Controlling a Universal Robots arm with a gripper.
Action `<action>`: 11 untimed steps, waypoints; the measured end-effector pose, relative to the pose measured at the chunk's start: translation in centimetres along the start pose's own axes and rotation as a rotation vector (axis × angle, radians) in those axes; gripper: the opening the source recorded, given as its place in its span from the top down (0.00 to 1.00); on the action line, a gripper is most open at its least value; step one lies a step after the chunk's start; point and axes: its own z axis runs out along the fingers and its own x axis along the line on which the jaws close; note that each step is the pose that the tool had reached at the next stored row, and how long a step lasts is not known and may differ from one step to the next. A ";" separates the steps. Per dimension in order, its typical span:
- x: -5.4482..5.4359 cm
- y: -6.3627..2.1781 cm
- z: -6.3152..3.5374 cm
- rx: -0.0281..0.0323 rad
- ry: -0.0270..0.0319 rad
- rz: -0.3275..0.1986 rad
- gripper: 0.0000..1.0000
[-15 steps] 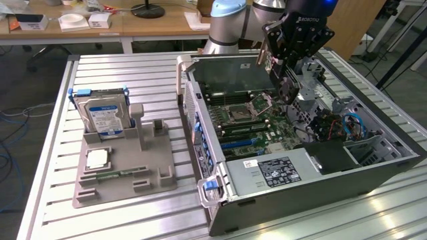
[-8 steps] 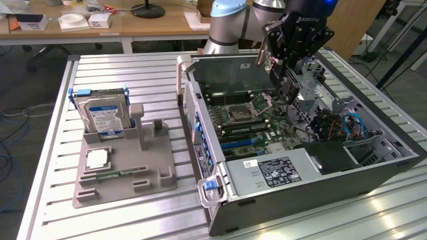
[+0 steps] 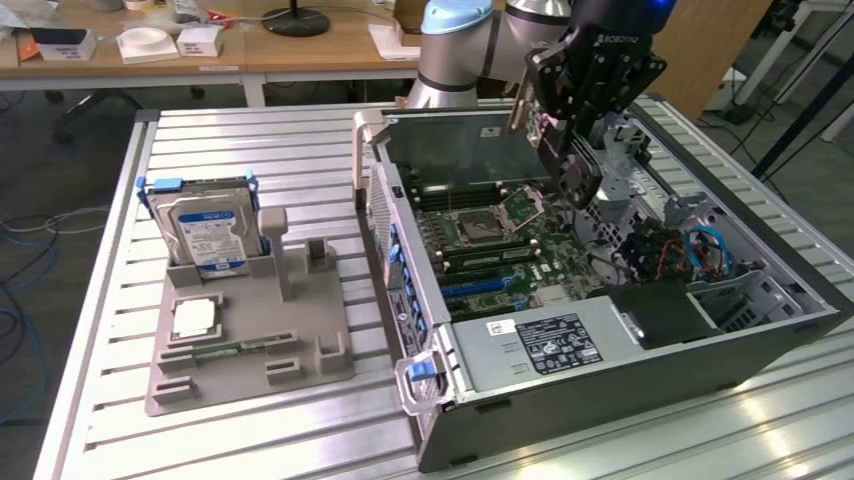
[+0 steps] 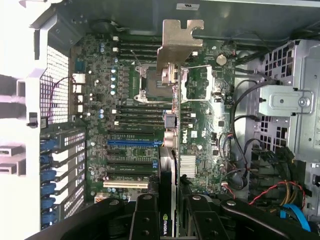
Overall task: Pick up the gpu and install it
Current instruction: 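Insert the gpu into the slot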
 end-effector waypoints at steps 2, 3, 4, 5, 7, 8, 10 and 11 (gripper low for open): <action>0.0 0.00 0.00 -0.0002 0.0002 -0.017 0.74; 0.0 0.00 -0.01 -0.0002 0.0003 -0.024 0.74; 0.0 0.00 0.00 -0.0004 0.0003 -0.032 0.74; 0.0 0.00 0.00 -0.0005 0.0005 -0.040 0.74; 0.0 0.00 -0.01 -0.0007 0.0007 -0.055 0.74; 0.0 0.00 0.00 -0.0009 0.0008 -0.063 0.74; 0.0 0.00 0.00 -0.0011 0.0009 -0.077 0.74; 0.0 0.00 0.00 -0.0012 0.0010 -0.084 0.74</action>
